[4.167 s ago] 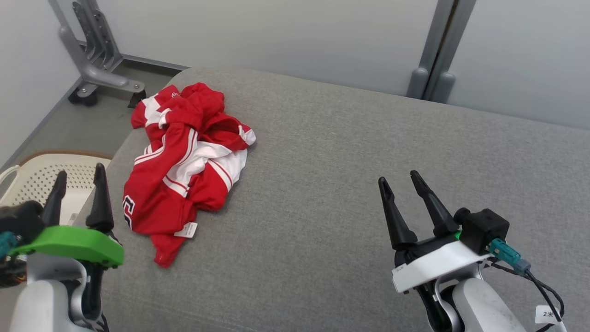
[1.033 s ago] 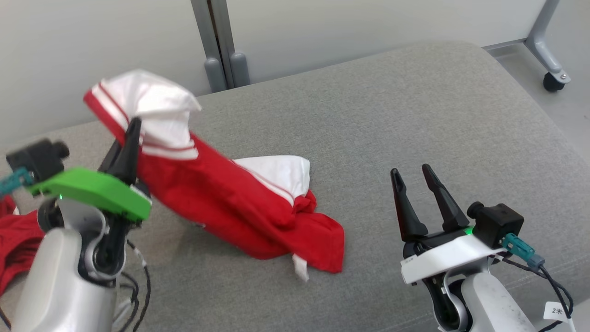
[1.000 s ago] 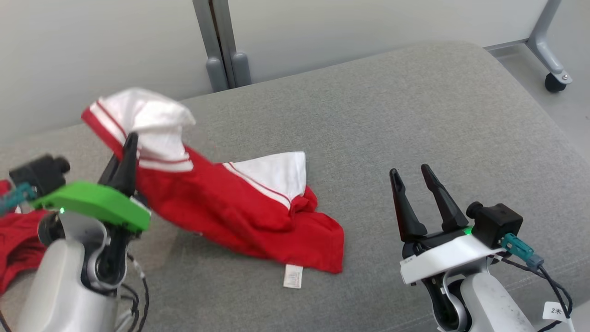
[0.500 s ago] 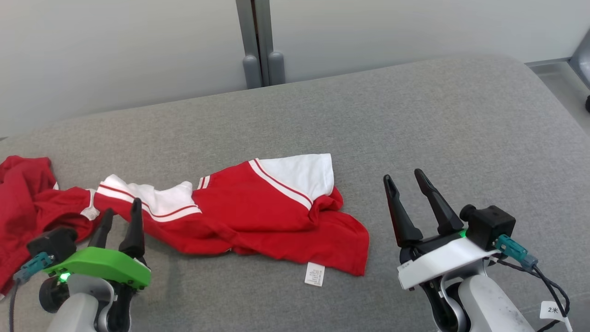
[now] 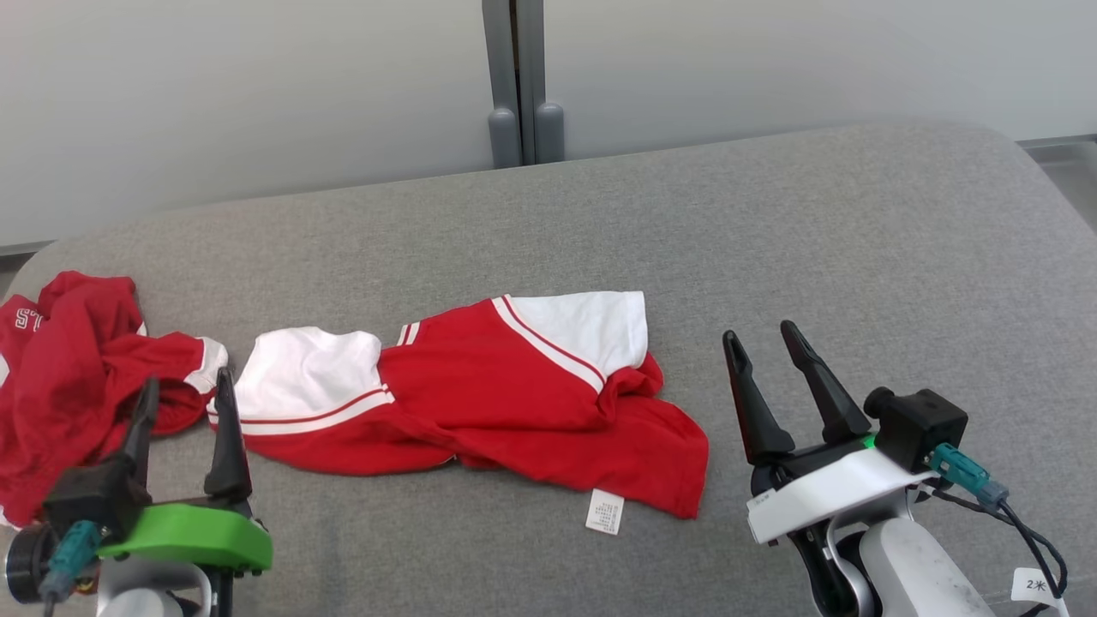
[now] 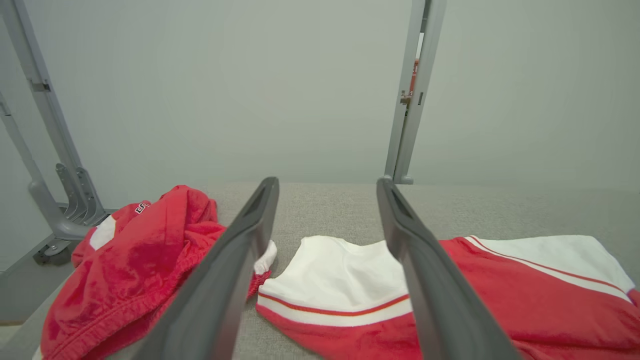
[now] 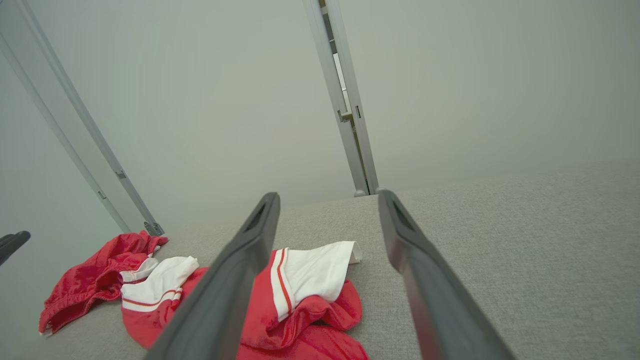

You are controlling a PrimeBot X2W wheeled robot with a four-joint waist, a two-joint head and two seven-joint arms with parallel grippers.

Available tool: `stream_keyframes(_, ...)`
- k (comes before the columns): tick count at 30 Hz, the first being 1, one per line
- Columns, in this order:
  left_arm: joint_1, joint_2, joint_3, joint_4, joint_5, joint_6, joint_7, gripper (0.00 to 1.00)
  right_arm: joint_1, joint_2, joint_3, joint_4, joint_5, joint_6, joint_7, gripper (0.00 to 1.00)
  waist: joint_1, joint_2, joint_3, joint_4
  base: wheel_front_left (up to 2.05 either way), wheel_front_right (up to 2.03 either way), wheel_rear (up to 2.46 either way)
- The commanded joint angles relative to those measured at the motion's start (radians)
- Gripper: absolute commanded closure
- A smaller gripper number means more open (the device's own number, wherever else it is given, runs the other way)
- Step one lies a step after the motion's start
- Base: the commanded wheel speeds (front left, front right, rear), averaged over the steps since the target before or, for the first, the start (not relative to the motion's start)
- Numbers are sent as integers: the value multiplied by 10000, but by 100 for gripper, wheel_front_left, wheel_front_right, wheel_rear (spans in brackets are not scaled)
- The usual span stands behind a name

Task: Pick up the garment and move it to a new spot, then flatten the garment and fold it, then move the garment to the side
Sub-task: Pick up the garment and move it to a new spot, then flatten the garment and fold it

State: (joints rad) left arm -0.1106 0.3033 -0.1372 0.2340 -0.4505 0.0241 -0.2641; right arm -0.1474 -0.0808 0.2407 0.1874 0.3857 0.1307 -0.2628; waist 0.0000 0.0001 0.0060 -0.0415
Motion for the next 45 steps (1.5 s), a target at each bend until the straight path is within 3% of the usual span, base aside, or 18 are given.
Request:
stream_keyframes(1,346,-153,104,-162,324,186,-1,0,116,-33,1,-46,63,1,-30,0,0,-1,13,-6,0,0,0)
stream_keyframes(5,926,-613,352,-219,929,324,-3,0,140,-103,-40,-49,89,1,-30,0,0,-1,46,-44,0,0,0)
stream_keyframes(10,1017,-1412,597,28,1299,-56,-4,0,167,-166,-116,40,79,1,-30,0,0,-1,32,-5,0,0,0)
stream_keyframes(25,621,-2058,928,535,1877,-831,-5,0,-350,-371,190,306,215,1,-30,0,0,-1,32,118,0,0,0)
stream_keyframes(32,309,-2195,772,890,1842,-1063,-5,0,-2165,-1132,1412,2487,1148,2,189,0,0,-1,198,532,0,0,0)
stream_keyframes(45,-217,-2406,671,1468,1578,-1258,-5,0,-5714,-1477,2644,6765,3351,-6,3742,0,0,-1,925,1953,0,0,0)
